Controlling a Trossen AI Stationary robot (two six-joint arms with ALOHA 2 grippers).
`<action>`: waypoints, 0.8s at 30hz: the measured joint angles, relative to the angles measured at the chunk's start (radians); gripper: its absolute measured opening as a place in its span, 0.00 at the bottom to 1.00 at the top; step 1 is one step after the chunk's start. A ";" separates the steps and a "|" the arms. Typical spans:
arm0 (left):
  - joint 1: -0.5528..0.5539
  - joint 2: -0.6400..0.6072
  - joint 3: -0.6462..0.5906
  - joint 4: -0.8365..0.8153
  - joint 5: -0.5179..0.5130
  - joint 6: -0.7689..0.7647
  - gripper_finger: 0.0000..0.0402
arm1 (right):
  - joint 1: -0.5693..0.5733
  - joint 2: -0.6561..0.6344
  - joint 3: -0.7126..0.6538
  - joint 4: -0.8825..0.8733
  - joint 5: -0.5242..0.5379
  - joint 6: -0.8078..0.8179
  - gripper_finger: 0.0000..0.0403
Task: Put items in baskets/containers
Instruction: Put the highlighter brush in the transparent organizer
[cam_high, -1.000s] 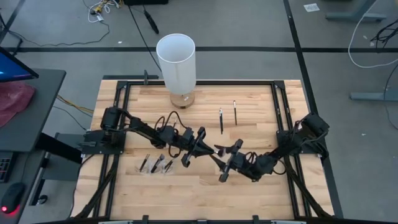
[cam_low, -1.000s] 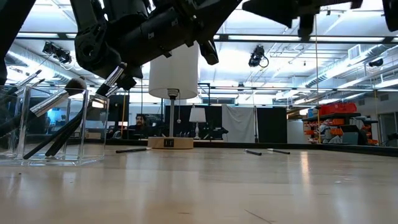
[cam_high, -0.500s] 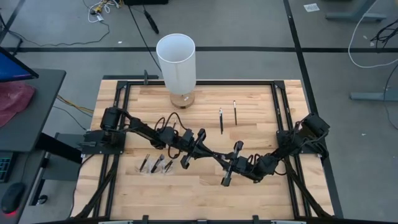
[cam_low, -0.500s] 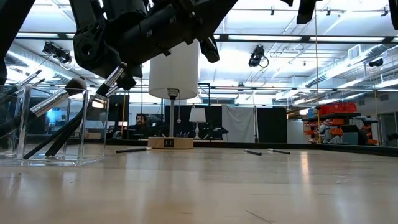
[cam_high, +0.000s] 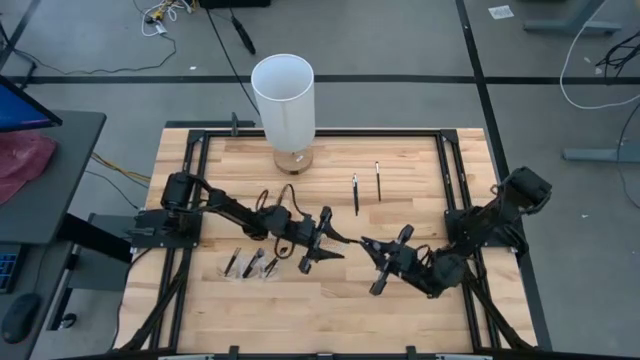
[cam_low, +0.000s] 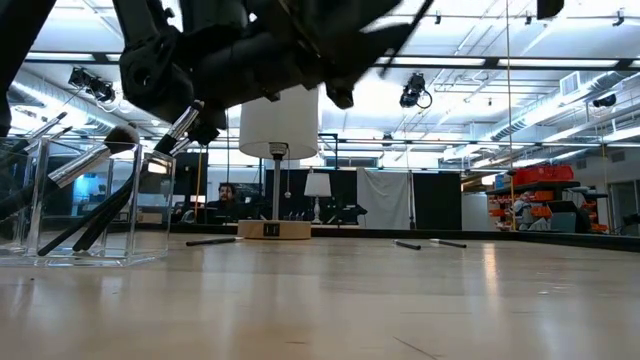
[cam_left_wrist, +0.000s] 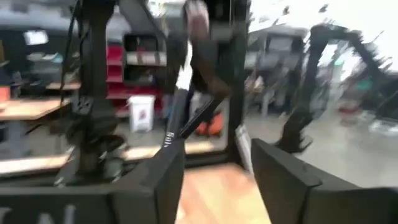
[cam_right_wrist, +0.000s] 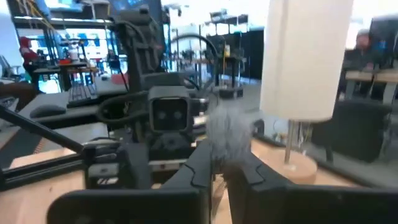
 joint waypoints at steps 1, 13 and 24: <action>-0.005 0.000 0.011 -0.044 -0.021 0.020 0.49 | -0.002 -0.019 0.000 -0.075 -0.003 0.069 0.04; -0.072 -0.077 0.226 -0.778 -0.231 0.241 0.49 | -0.092 -0.099 0.000 -0.569 -0.208 0.566 0.04; -0.111 -0.091 0.302 -0.923 -0.356 0.269 0.46 | -0.129 -0.099 0.000 -0.574 -0.290 0.571 0.03</action>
